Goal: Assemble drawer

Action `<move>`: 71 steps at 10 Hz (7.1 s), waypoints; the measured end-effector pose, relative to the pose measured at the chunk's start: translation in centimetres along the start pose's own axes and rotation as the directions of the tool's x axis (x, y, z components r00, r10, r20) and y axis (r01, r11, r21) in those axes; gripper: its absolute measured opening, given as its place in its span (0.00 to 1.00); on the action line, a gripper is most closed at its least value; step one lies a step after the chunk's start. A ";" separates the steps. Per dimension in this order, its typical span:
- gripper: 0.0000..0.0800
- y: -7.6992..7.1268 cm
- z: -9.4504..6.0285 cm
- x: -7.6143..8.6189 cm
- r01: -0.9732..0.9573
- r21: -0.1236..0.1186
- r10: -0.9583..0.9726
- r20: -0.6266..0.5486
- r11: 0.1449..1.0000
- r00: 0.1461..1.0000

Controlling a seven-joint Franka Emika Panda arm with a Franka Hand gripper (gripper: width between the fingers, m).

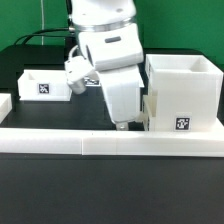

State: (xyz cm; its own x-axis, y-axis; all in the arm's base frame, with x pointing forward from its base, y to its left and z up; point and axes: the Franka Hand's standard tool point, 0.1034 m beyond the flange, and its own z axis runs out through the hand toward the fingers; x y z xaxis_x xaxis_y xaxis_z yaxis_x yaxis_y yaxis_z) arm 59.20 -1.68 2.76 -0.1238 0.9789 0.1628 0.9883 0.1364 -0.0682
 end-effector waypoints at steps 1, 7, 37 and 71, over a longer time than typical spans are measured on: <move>0.81 -0.5 -1.0 -1.1 -0.009 -0.026 0.009 0.013 1.000 1.000; 0.81 -10.0 -2.9 -6.2 -0.109 -0.174 0.119 0.052 0.979 0.992; 0.81 -20.6 -0.7 -4.7 -0.984 -0.121 0.986 -0.085 0.132 0.142; 0.06 -12.1 -2.6 1.8 -0.980 -0.069 0.977 -0.090 0.189 0.195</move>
Offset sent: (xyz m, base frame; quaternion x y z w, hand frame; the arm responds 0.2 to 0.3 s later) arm -0.0493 -0.0323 0.0335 -0.0975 0.0568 0.0251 0.9933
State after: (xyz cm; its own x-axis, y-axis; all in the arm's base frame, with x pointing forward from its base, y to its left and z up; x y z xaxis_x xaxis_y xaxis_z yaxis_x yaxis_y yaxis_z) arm 47.21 -1.98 6.48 0.9492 0.3101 0.0541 0.3142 -0.9435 -0.1048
